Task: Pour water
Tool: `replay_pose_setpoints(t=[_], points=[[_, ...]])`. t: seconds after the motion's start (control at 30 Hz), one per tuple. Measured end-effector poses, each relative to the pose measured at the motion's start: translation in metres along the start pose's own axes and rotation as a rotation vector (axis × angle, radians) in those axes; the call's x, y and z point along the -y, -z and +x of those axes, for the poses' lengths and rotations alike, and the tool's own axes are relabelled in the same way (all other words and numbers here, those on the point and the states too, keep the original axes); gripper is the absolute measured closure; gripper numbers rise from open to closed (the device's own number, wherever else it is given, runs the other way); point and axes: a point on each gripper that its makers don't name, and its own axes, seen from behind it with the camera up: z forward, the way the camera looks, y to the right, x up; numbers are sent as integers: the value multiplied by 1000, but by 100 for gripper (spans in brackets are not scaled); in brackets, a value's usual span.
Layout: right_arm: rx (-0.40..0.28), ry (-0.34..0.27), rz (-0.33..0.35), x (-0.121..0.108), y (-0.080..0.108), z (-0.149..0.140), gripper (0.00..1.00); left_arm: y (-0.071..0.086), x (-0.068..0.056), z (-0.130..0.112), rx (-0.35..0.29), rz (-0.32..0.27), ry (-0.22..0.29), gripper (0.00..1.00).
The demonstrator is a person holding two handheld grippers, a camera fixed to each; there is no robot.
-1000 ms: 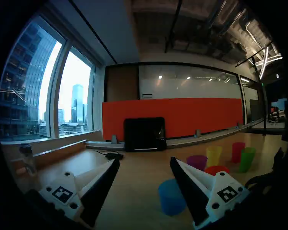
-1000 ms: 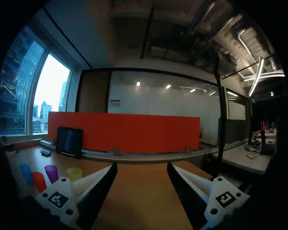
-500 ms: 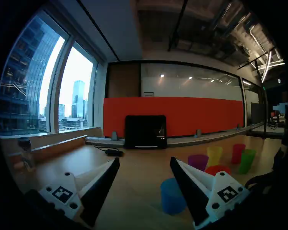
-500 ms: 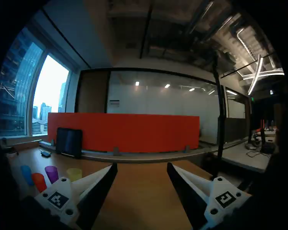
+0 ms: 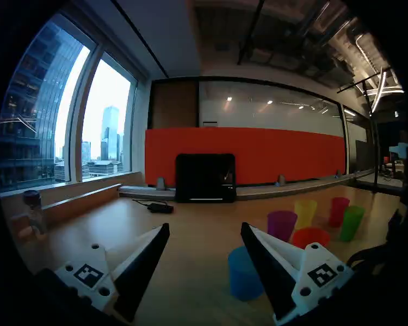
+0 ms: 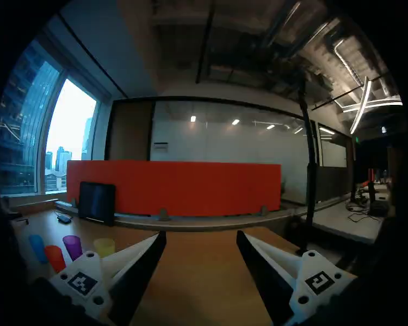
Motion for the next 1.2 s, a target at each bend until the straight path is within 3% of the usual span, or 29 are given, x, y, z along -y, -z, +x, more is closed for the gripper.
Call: replay_pose_setpoints(t=[0.7, 1.2], points=[[-16, 15, 21, -2, 0, 0, 0, -1, -1, -1, 4, -7, -1, 2], [-23, 29, 84, -3, -7, -24, 0, -2, 0, -1, 4, -7, -2, 2]])
